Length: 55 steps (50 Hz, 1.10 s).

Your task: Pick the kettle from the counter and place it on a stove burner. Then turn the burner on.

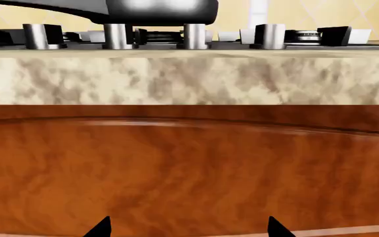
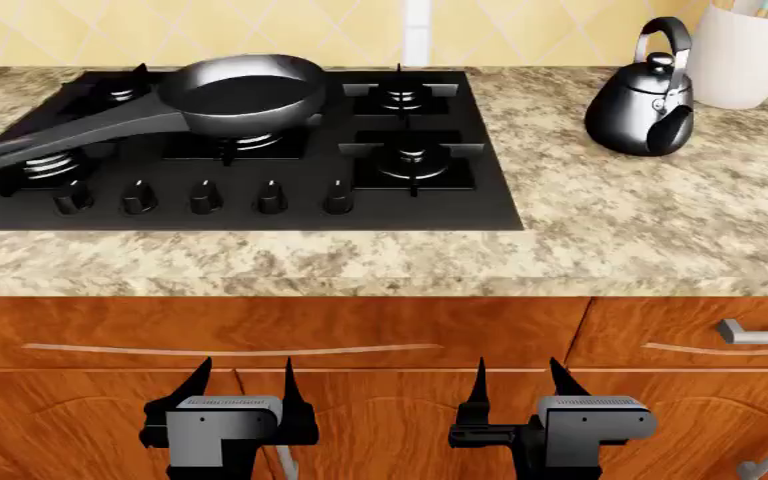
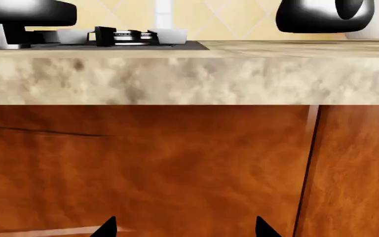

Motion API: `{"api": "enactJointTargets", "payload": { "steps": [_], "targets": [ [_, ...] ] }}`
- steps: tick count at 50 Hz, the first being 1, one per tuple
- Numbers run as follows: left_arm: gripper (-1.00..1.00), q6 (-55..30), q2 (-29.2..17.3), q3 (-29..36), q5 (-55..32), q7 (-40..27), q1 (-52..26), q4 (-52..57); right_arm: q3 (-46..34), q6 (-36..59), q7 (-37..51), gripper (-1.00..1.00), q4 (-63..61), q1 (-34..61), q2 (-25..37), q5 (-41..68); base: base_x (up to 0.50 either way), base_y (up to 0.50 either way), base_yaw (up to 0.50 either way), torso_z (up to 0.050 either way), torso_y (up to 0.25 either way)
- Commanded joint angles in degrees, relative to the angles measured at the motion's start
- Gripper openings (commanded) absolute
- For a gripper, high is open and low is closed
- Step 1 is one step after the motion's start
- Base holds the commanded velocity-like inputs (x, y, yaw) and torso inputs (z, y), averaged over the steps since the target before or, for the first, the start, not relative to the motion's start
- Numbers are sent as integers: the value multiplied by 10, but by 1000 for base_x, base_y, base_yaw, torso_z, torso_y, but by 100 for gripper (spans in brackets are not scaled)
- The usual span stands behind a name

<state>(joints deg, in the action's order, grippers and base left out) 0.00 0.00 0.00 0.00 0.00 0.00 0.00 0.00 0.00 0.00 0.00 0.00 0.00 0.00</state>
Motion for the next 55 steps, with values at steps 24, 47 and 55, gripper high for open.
{"api": "enactJointTargets", "payload": {
  "steps": [24,47,55],
  "targets": [
    [100,1,-37,41,-35,-52,1,2,-51,13,43,100,0,10,37,37,0,-272,0,0,0],
    [100,13,-51,57,-50,-71,4,6,-64,5,63,100,8,13,51,55,0,-384,0,0,0],
    [100,-5,-59,66,-70,-63,5,12,-70,8,69,100,8,13,56,62,0,0,0,18,0]
  ]
}}
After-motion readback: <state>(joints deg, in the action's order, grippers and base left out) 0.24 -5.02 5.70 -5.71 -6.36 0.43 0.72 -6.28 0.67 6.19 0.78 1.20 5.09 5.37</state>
